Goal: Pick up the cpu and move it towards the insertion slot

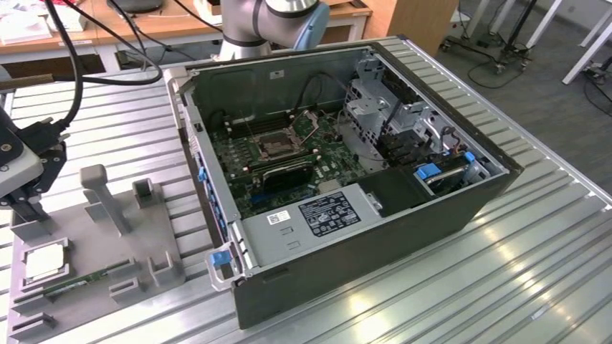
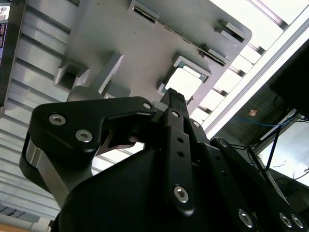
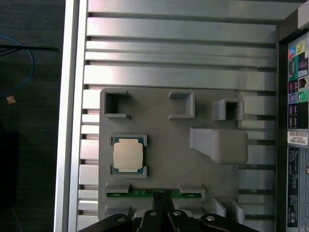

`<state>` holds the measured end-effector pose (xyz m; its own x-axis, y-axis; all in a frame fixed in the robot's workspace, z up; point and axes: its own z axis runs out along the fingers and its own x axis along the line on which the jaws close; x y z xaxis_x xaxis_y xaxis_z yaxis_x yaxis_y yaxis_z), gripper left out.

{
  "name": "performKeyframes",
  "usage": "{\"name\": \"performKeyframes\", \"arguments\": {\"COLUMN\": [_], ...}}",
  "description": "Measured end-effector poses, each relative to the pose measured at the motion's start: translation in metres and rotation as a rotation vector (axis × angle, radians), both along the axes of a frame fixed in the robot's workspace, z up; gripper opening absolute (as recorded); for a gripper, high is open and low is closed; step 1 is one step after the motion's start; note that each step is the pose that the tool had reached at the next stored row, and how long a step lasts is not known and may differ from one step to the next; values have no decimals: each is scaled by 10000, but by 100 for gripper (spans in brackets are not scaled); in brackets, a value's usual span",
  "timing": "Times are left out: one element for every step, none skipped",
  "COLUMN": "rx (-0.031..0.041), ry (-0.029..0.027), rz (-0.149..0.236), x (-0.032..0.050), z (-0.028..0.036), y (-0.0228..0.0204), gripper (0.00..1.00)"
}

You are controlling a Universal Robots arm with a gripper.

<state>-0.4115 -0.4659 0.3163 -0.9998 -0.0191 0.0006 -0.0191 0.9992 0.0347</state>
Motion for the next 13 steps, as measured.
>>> {"name": "performKeyframes", "arguments": {"rx": [0, 0, 0, 1, 1, 1, 0, 0, 0, 0, 0, 1, 0], "ry": [0, 1, 0, -1, -1, -1, 0, 0, 0, 0, 1, 0, 0], "rz": [0, 0, 0, 0, -1, 0, 0, 0, 0, 0, 0, 0, 0], "x": [0, 0, 0, 0, 0, 0, 0, 0, 0, 0, 0, 0, 0], "z": [0, -1, -4, -8, -13, -18, -22, -28, -34, -39, -45, -52, -59], "y": [0, 0, 0, 0, 0, 0, 0, 0, 0, 0, 0, 0, 0], "gripper": [11, 11, 11, 11, 11, 11, 11, 11, 11, 11, 11, 11, 11]}}
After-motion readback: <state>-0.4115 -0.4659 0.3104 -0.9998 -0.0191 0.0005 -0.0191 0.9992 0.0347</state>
